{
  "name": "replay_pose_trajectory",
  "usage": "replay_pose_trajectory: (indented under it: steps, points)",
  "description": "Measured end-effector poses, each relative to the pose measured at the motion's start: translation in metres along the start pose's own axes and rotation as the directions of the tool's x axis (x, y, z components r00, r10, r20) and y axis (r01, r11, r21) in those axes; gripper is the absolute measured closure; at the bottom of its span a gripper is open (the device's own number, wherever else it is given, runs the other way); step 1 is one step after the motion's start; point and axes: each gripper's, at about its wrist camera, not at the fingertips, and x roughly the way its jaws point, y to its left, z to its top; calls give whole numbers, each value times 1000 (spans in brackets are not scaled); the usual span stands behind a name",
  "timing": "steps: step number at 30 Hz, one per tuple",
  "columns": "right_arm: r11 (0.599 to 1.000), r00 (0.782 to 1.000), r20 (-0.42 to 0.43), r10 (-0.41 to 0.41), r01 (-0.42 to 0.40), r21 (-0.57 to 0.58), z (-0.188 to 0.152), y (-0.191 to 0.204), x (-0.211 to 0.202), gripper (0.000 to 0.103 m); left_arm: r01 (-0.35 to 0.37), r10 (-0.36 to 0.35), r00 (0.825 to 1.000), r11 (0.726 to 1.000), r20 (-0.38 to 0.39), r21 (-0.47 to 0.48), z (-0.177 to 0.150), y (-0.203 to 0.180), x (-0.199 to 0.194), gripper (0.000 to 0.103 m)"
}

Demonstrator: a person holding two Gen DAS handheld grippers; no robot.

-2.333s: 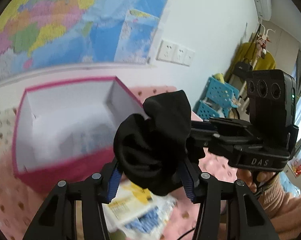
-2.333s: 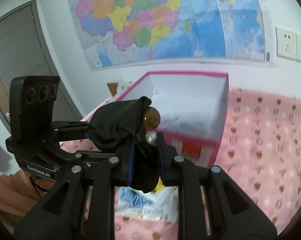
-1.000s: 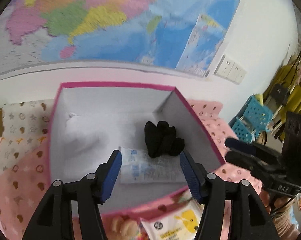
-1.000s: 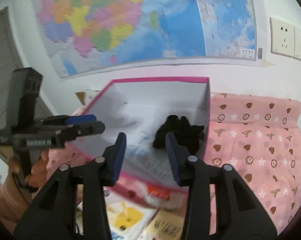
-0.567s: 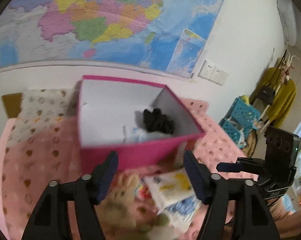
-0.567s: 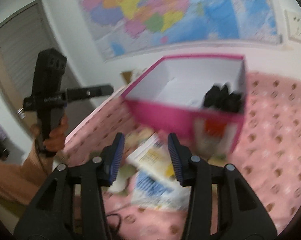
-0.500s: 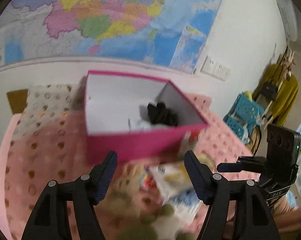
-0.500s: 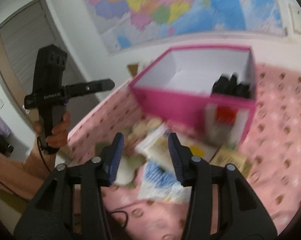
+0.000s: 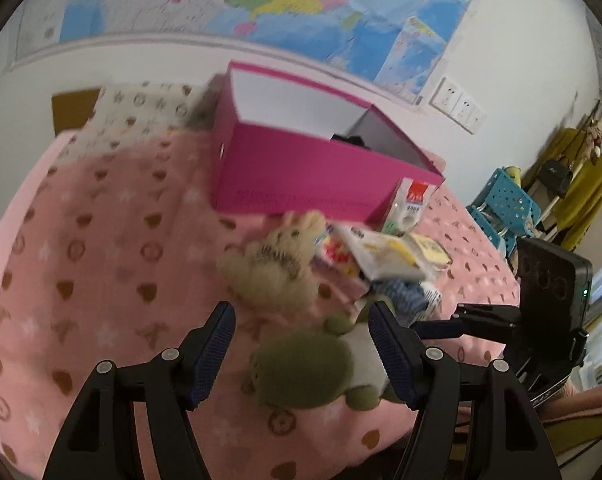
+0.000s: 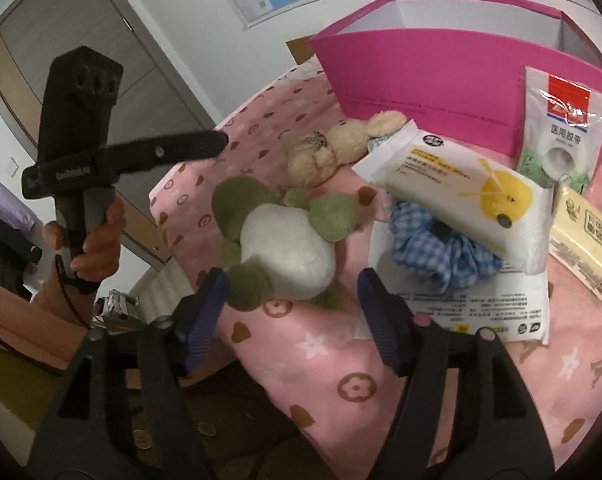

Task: Organize soft objects
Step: 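Grasp the green plush turtle with the right gripper and lift it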

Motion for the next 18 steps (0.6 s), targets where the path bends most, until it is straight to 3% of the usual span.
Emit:
replay_pose_trajectory:
  steps: [14, 16, 18]
  points:
    - [1000, 1000, -17, 0, 0, 17, 11, -1, 31, 29, 43, -43, 996, 999, -72, 3, -23, -2, 13, 34]
    - [1000, 1000, -18, 6, -6, 18, 11, 0, 35, 36, 24, -23, 997, 1000, -74, 16, -24, -4, 14, 34]
    - [1000, 1000, -9, 6, -6, 1, 12, 3, 34, 37, 33, -32, 997, 999, -75, 10, -25, -2, 14, 34]
